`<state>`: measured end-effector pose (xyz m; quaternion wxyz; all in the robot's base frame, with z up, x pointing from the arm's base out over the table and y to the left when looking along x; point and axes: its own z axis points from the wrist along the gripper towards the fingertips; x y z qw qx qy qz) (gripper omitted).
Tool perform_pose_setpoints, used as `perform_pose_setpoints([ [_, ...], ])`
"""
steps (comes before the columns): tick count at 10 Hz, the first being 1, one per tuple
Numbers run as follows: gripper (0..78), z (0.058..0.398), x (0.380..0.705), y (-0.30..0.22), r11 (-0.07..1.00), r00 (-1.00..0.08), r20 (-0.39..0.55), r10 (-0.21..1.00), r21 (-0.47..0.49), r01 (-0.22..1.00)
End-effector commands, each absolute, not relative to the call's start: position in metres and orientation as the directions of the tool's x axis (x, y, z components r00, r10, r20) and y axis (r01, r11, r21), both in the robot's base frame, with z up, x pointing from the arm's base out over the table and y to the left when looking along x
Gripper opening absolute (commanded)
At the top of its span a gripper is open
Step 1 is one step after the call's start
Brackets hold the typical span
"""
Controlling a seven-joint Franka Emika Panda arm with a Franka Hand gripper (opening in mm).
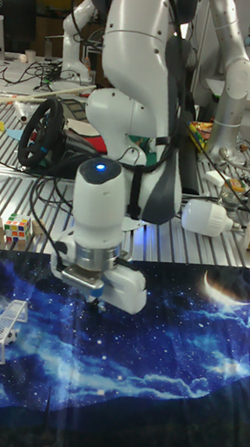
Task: Push the soccer ball into the goal
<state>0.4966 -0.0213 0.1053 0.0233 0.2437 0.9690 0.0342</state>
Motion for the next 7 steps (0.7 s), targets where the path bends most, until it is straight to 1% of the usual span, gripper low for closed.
perform_pose_setpoints([
  [1,0.0,0.125,0.463,0.039,0.956,-0.957,-0.028,0.288,0.072,0.285],
  [3,0.0,0.13,0.456,0.044,0.976,-0.977,-0.037,0.211,0.066,0.208],
  [5,0.0,0.133,0.454,0.046,0.982,-0.983,-0.044,0.18,0.06,0.178],
  [7,0.0,0.139,0.451,0.049,0.984,-0.984,-0.047,0.174,0.041,0.173],
])
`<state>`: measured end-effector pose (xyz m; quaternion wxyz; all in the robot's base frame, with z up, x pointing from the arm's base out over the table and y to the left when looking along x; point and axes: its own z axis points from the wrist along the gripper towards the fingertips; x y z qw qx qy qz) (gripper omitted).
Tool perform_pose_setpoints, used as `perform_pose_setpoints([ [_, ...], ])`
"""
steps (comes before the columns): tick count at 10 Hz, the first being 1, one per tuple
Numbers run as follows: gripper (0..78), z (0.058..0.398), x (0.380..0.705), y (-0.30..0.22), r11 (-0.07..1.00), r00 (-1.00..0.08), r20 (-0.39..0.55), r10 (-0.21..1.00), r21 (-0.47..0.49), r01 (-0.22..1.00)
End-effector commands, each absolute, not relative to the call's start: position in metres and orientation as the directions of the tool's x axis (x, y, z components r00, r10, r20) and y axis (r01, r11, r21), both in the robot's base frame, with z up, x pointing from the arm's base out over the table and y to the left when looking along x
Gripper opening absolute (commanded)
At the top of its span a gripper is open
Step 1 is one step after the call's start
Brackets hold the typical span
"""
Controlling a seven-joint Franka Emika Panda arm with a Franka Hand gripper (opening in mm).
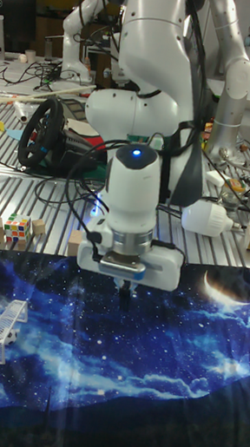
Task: Push the soccer ball into the goal
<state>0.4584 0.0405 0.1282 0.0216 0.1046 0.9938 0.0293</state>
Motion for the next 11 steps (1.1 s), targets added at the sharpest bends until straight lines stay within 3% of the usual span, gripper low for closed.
perform_pose_setpoints([
  [1,0.0,0.144,0.45,0.052,0.984,-0.983,-0.046,0.176,0.037,0.175],
  [11,0.0,0.166,0.436,0.06,0.985,-0.985,-0.033,0.168,0.035,0.167],
])
